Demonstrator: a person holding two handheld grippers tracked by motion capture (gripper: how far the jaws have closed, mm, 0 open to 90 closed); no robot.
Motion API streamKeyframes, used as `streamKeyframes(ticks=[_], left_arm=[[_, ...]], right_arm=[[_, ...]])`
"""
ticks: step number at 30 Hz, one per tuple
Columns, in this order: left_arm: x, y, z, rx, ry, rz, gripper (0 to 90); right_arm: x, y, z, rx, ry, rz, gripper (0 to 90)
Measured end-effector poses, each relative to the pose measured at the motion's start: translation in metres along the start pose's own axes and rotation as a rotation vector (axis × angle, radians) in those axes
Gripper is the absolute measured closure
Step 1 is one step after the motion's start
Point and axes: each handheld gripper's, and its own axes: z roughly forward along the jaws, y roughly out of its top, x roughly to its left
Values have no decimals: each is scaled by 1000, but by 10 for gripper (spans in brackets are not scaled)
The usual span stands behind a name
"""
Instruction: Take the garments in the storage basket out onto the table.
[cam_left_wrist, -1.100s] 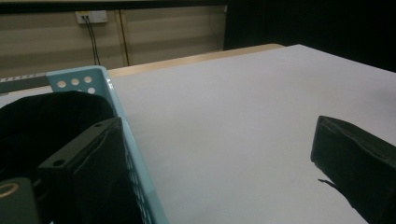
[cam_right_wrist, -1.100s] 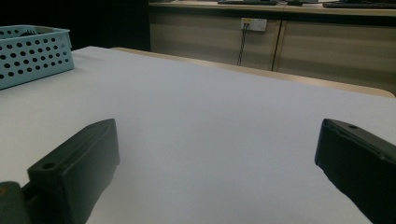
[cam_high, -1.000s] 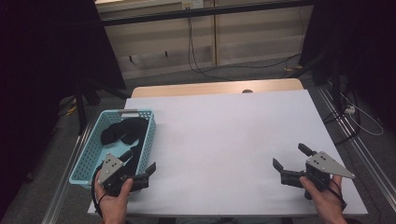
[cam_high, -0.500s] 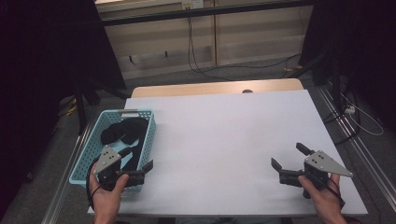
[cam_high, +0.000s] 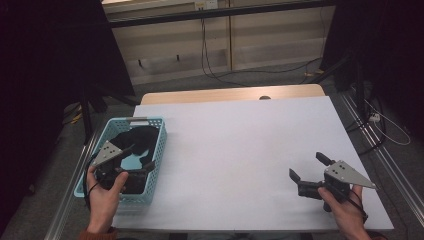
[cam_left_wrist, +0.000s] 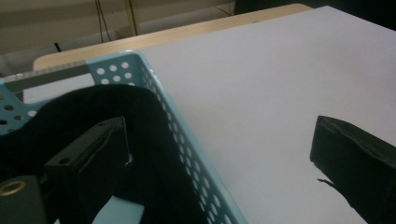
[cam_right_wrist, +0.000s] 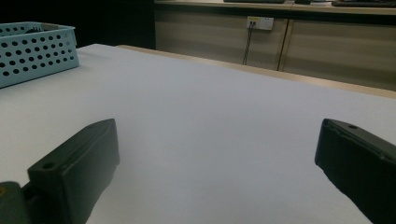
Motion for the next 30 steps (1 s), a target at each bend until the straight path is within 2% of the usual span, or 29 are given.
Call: streamKeyframes(ticks=[3,4,5,7,11,18,22,26,30], left_arm=[[6,8,7,19,23,-23,57],[9,10,10,31,21,-41,63],[11,12,13,37,37,-53,64],[15,15,17,32,63,-42,63],[20,19,25,35,46,-39,57],[32,30,38,57,66,-57,55],[42,33,49,79,71,-76,52],[51,33,59,102,82,-76,50],[58,33,68,129,107,-54,63]], right_arm=[[0,-1,0,2,3,-1,0],[0,-1,0,2,3,0,0],[-1,-1,0,0,3,-1,0],[-1,-1,0,0,3,1,0],[0,-1,1,7,10,-2,0],[1,-1,2,8,16,-7,0],[1,0,3,9,15,-8,0],[2,0,2,9,17,-9,0],[2,0,3,11,19,-12,0]])
